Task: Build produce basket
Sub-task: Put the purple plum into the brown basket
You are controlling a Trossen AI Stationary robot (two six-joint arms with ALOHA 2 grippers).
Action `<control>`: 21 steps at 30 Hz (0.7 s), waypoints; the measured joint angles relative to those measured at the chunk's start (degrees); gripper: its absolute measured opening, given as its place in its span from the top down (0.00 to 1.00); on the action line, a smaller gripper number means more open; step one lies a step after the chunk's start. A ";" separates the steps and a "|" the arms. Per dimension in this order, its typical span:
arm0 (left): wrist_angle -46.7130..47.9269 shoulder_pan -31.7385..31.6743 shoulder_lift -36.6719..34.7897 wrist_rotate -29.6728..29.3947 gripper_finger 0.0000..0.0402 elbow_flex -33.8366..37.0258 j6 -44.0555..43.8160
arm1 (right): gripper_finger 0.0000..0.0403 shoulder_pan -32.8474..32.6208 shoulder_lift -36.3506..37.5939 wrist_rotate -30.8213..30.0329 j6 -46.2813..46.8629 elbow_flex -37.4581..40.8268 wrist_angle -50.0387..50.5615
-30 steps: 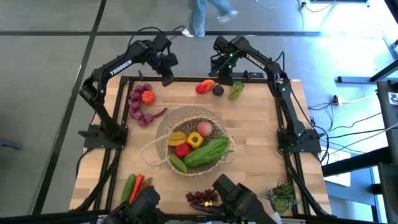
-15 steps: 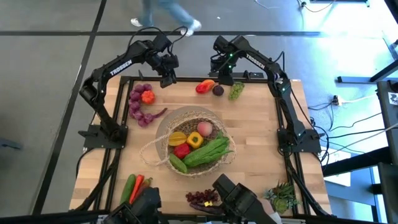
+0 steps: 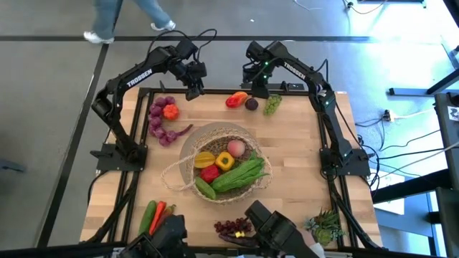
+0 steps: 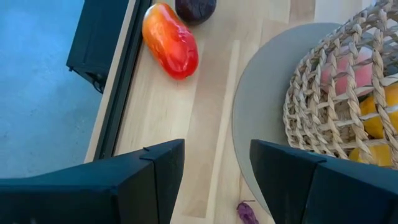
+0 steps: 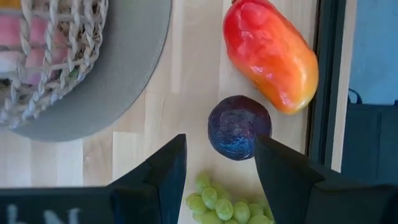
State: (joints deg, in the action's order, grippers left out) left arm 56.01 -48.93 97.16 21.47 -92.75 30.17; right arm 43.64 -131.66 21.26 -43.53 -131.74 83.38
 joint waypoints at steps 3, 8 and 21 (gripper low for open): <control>0.00 0.00 -0.02 -0.02 0.57 0.00 0.00 | 0.55 0.00 0.00 0.01 3.04 0.00 -0.95; 0.00 0.00 -0.02 -0.02 0.57 0.00 0.00 | 0.55 0.00 0.00 0.02 4.81 0.00 -1.41; 0.02 0.00 -0.02 -0.02 0.57 0.00 0.00 | 0.52 0.00 0.00 0.90 11.84 0.00 -2.44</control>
State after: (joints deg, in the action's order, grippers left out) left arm 56.03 -48.93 97.14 21.45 -92.75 30.17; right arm 43.64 -131.66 22.15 -31.69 -131.74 80.95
